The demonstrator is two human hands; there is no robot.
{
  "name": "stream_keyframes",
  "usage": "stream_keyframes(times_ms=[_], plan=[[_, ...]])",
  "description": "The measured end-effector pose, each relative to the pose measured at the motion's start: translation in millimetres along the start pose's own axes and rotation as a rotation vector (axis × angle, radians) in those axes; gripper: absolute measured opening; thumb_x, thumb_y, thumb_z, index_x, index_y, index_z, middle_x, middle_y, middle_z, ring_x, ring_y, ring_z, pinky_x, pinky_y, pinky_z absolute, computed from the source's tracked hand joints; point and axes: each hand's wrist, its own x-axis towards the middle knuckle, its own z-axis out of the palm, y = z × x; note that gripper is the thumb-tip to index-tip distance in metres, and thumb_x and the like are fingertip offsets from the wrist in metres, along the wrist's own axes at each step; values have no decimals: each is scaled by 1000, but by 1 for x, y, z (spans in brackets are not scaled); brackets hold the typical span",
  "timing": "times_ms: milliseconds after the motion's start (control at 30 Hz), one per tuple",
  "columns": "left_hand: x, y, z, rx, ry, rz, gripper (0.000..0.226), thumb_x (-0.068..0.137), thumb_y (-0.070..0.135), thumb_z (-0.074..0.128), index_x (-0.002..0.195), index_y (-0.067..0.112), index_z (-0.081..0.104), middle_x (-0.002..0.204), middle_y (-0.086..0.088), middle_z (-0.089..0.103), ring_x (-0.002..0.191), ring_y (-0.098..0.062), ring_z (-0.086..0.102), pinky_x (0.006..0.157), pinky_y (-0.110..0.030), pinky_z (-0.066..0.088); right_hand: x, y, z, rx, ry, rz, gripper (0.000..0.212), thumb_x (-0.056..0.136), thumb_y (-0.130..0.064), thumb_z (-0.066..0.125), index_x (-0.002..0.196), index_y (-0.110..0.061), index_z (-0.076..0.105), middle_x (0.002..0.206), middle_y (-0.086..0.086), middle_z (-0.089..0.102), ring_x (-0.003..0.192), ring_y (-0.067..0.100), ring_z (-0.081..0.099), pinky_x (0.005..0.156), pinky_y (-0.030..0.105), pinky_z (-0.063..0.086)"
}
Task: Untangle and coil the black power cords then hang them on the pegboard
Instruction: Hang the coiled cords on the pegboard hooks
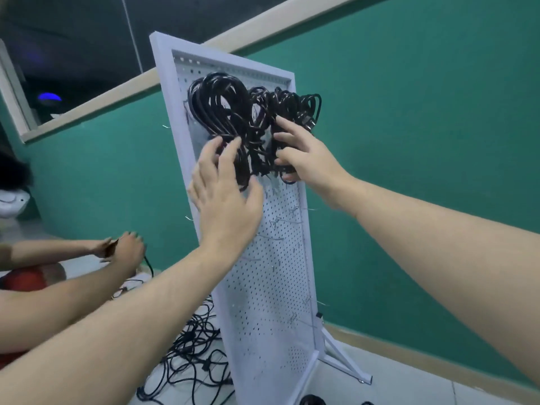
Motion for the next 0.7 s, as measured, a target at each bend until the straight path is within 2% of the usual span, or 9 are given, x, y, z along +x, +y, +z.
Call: stream_keyframes(times_ms=[67,167,200,300,367,433,500,600,700], plan=[[-39,-2,13,-59,-70,107,41,88,23,59,128,22,55,138,1,39,128,-15,37,110,-47,33,-25,27,-13,-61,0,73,53,99,-13,50,146,-37,45,135,-9,57,100,13,66,83,36,58],[-95,-7,38,-129,-193,274,24,85,21,56,109,20,59,124,1,47,112,-16,45,95,-37,34,-67,79,-31,-152,-46,224,43,99,-12,51,137,-32,54,130,-4,63,88,12,67,83,38,59],[-111,-6,47,-168,-310,263,20,86,21,55,105,18,61,118,1,53,105,-15,50,90,-36,37,-81,98,-36,-175,-62,283,39,99,-13,52,133,-33,57,127,-4,64,88,12,67,82,38,59],[-150,-12,81,-146,-895,6,18,94,21,55,112,22,57,105,8,60,72,-6,52,67,-32,42,-124,157,-40,-193,-74,472,30,100,-16,55,124,-34,60,124,-3,65,91,16,67,79,38,58],[-178,-25,115,4,-1225,-123,30,97,26,57,127,23,51,112,3,61,74,-8,57,63,-30,43,-155,199,-39,-200,-74,608,28,101,-19,56,127,-30,60,125,-2,64,89,17,66,78,37,57],[-211,-38,146,69,-1458,-260,37,99,26,57,134,20,48,109,-6,66,86,-22,68,70,-37,55,-189,243,-34,-196,-88,743,30,102,-20,55,131,-26,58,123,-2,62,89,16,67,76,34,57],[-248,-55,175,91,-1591,-374,39,99,23,58,137,16,48,97,-6,65,85,-26,68,71,-35,55,-218,285,-27,-205,-124,852,30,102,-22,52,132,-25,57,121,-2,62,92,17,68,74,30,57],[-305,-87,213,136,-1682,-495,36,98,19,60,132,6,55,110,-13,65,93,-26,61,75,-30,51,-255,346,-12,-175,-143,1017,27,102,-19,50,128,-25,58,113,2,62,88,17,67,69,28,57],[-365,-123,250,195,-1681,-641,19,97,11,55,113,0,57,100,-19,63,91,-30,60,60,-27,43,-287,405,9,-131,-169,1167,27,101,-16,51,126,-21,59,105,5,61,85,19,65,71,32,56]])
